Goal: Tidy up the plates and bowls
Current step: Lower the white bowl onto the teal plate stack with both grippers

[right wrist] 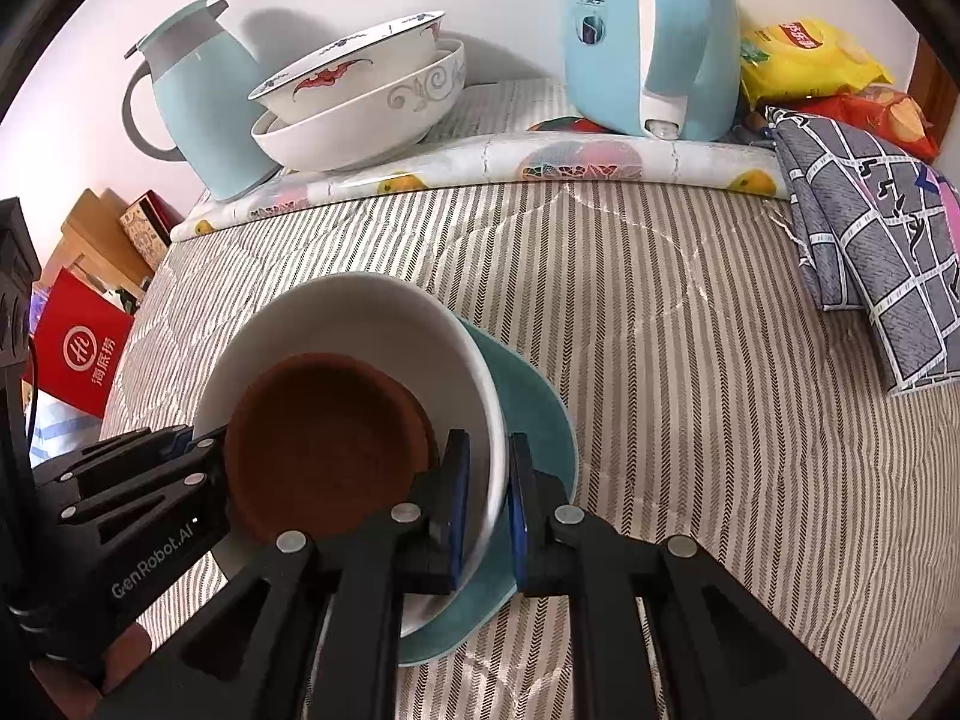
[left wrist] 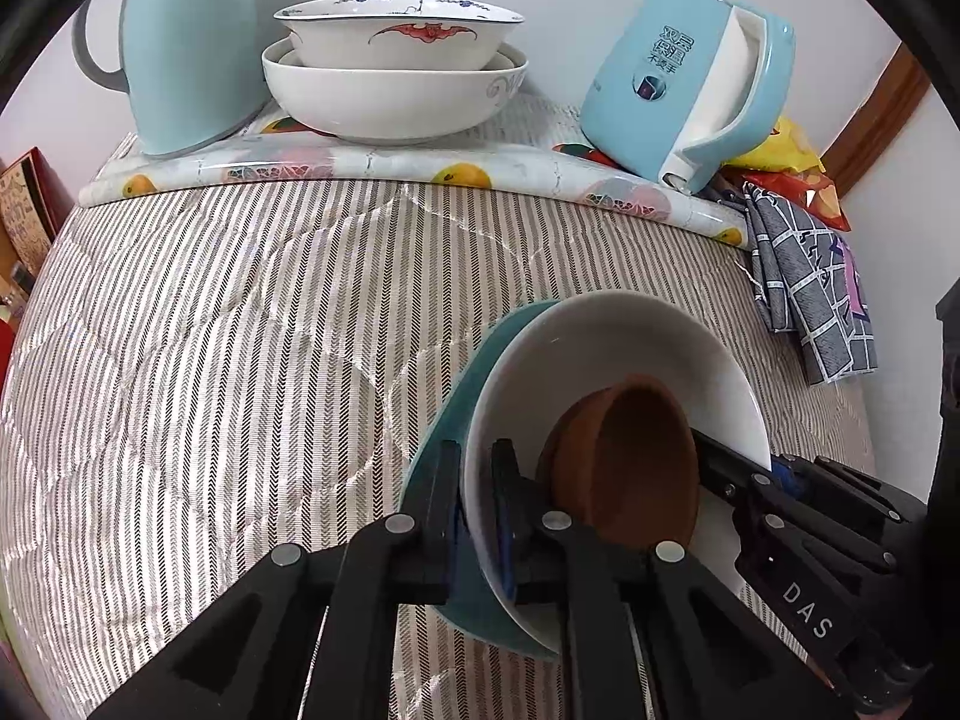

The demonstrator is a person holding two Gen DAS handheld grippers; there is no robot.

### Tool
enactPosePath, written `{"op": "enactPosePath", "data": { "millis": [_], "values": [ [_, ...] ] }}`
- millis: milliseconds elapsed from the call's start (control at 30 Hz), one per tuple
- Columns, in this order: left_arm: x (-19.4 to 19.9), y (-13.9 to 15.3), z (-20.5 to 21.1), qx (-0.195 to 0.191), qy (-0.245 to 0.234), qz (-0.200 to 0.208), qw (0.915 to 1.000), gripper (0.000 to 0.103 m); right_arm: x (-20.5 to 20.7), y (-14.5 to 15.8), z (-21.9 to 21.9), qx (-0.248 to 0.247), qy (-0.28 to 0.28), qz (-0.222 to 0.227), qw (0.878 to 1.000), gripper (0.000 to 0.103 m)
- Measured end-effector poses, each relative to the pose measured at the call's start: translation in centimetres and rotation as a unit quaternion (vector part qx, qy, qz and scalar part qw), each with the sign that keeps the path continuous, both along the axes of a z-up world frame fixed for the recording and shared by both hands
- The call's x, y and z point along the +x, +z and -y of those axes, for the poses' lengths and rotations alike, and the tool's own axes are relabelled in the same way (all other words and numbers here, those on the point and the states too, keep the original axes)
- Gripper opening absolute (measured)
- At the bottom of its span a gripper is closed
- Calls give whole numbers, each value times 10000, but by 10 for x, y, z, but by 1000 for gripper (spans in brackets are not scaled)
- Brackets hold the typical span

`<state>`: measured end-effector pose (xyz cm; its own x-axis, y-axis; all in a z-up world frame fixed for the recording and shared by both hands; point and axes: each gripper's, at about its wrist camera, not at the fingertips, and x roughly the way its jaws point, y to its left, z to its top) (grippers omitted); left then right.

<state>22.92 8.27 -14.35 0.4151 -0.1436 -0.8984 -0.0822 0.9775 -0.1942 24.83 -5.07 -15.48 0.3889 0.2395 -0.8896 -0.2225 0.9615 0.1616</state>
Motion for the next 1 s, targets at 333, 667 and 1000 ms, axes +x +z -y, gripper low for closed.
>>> {"op": "enactPosePath", "data": {
  "millis": [333, 667, 1000],
  "values": [
    [1, -1, -2, -47, -11, -57, 10000, 14, 0, 1, 5, 62, 32, -70, 10000, 15],
    [0, 2, 0, 77, 23, -74, 9999, 15, -2, 9, 10, 4, -5, 54, 10000, 20],
    [-14, 21, -7, 88, 142, 142, 9998, 24, -14, 21, 16, -30, -18, 203, 9998, 25]
  ]
}}
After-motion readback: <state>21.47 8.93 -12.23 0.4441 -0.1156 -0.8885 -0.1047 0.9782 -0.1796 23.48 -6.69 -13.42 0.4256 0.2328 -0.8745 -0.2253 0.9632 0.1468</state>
